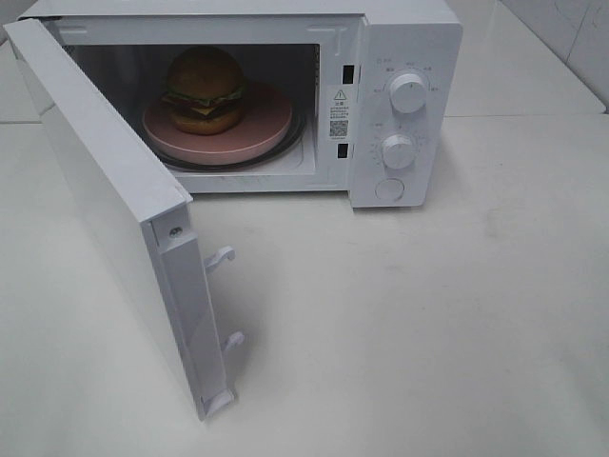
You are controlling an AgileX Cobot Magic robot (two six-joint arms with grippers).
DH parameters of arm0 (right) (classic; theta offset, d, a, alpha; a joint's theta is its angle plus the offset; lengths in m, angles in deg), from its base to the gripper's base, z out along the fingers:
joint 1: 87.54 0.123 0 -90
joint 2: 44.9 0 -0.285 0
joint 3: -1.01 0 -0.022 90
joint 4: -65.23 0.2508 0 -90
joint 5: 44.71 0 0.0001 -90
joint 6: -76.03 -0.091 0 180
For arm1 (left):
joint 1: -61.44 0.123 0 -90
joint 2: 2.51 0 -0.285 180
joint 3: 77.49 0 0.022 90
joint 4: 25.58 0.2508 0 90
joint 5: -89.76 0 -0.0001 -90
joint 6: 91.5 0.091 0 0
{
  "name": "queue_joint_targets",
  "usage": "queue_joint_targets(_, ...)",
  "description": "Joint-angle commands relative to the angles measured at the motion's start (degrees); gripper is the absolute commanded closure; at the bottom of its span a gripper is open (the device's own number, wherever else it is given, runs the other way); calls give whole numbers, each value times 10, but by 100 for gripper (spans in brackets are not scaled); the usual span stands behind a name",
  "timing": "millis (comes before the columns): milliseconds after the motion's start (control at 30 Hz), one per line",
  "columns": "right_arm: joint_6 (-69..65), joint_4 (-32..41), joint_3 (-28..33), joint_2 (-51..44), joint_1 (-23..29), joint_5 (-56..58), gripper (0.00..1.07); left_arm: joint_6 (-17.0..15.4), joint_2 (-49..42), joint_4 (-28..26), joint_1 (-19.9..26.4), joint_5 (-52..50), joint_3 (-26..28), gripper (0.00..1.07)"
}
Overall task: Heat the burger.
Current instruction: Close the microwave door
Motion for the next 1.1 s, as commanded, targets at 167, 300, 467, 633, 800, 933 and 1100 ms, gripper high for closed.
queue_joint_targets(167, -18, 0, 32, -104, -74, 33, 31, -2, -3, 0, 2, -2, 0, 7)
queue_joint_targets(300, -18, 0, 56, -174, -110, 45, 31, -2, -3, 0, 2, -2, 0, 7)
queue_joint_targets(467, -18, -1, 63, -228, -134, 47, 31, -2, -3, 0, 2, -2, 0, 7)
queue_joint_targets(633, -20, 2, 64, -299, -139, 46, 31, -2, -3, 0, 2, -2, 0, 7)
queue_joint_targets(800, -20, 4, 64, -336, -139, 76, 31, -2, -3, 0, 2, -2, 0, 7)
queue_joint_targets(933, -19, 2, 78, -382, -139, 104, 31, -2, -3, 0, 2, -2, 0, 7)
queue_joint_targets(1100, -20, 1, 78, -427, -139, 104, 31, -2, -3, 0, 2, -2, 0, 7)
